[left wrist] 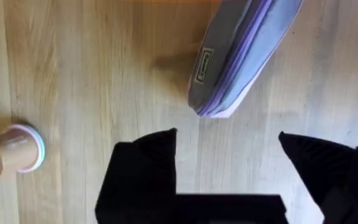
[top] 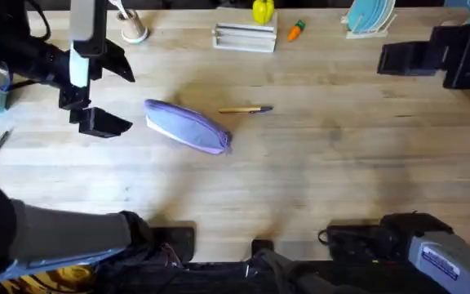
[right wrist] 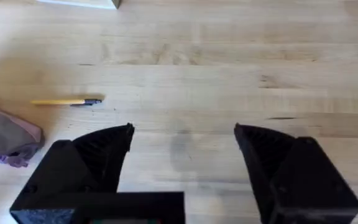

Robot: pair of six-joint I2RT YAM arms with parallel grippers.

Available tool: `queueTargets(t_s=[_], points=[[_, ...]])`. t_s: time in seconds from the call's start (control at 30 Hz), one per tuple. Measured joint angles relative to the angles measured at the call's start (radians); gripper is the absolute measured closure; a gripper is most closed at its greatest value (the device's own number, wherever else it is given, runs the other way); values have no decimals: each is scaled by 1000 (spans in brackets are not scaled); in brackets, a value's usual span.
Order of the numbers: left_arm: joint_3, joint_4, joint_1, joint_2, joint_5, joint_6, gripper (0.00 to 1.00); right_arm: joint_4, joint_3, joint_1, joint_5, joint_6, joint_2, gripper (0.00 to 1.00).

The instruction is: Unzip the bag, pick up the pens from the table one at a time and place them inside, then zip the bag closed.

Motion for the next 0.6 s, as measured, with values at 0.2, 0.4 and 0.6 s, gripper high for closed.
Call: queueTargets(t_s=[0.2,0.4,0.6], points=[[0,0,0,95,81,88,8,13,0,0,0,0,0,4],[0,0,0,148,111,113,8,13,0,0,0,0,0,4],[0,0,0,160,154,118,8,13,0,0,0,0,0,4]])
